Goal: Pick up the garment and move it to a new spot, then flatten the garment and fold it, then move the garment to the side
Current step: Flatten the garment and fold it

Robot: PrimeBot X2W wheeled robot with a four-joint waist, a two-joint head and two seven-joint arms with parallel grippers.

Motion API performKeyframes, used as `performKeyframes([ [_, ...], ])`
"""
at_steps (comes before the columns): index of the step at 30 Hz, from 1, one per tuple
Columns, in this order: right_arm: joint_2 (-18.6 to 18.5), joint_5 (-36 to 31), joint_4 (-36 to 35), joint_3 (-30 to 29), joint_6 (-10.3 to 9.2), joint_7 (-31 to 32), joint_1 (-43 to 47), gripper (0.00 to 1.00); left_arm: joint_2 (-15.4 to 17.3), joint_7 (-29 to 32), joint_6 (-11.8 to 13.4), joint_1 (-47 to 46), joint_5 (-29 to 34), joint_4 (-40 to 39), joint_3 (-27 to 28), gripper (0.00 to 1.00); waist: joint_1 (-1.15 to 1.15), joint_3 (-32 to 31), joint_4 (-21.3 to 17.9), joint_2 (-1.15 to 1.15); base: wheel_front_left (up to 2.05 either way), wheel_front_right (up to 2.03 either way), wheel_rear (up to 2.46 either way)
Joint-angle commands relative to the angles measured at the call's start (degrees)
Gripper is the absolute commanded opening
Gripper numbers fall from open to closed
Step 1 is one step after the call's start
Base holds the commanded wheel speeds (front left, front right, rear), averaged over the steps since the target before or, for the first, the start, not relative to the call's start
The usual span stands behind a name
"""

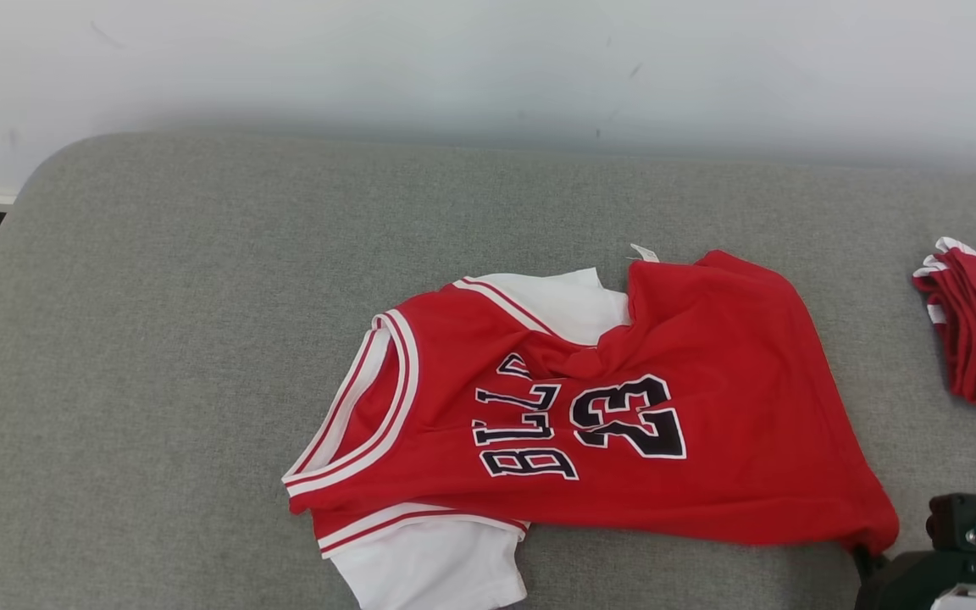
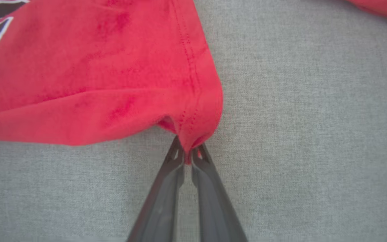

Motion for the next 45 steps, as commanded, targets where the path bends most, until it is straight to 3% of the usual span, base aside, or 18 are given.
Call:
performKeyframes([
  [1,0.05,-0.28,-0.16,0.02,-0.15,0.72,1.31,0.02,0.45,-0.78,0.05,0.15,-0.62,-0.03,0.75,0.00,-0.01,-0.22,-0.14,0.00,0.00,0.00,0.00],
  [8,-0.22,3.28,-5.50,0.26,-0.15,-1.35,0.09,0.00,-0.54,-9.88,-2.05,-1.70,-6.28,-7.86,6.95,0.00,-0.01,-1.28,-0.28,0.00,0.00,0.00,0.00],
  [13,-1.19,6.39,-8.19,-0.34,-0.15,-1.90,-0.96,0.00,-1.77,-12.72,-0.01,-2.21,-7.48,-18.41,9.76,0.00,-0.01,-1.95,-0.30,0.00,0.00,0.00,0.00],
  [19,-1.07,7.87,-9.97,-1.77,-0.15,-2.20,-1.12,0.00,-2.78,-14.63,0.19,-1.52,-9.24,-26.18,11.24,0.00,-0.01,-1.47,-0.45,0.00,0.00,0.00,0.00],
  [28,-0.31,13.86,-12.95,-1.37,-0.15,-3.40,-3.12,0.00,-4.07,-14.80,-0.52,-2.07,-12.39,-28.14,10.15,0.00,-0.01,0.72,-1.19,0.00,0.00,0.00,0.00],
  [37,-0.32,12.75,-7.36,2.04,-0.15,-2.08,-3.08,0.00,-3.74,-15.08,-0.53,-2.69,-11.79,-24.23,9.45,0.00,-0.01,1.59,-1.41,0.00,0.00,0.00,0.00],
  [45,-1.27,17.86,-8.23,7.84,-0.14,-4.28,-17.28,0.00,-3.06,-15.70,-1.47,-16.01,-14.20,-25.04,12.86,0.00,-0.01,7.35,-2.50,0.00,0.00,0.00,0.00],
])
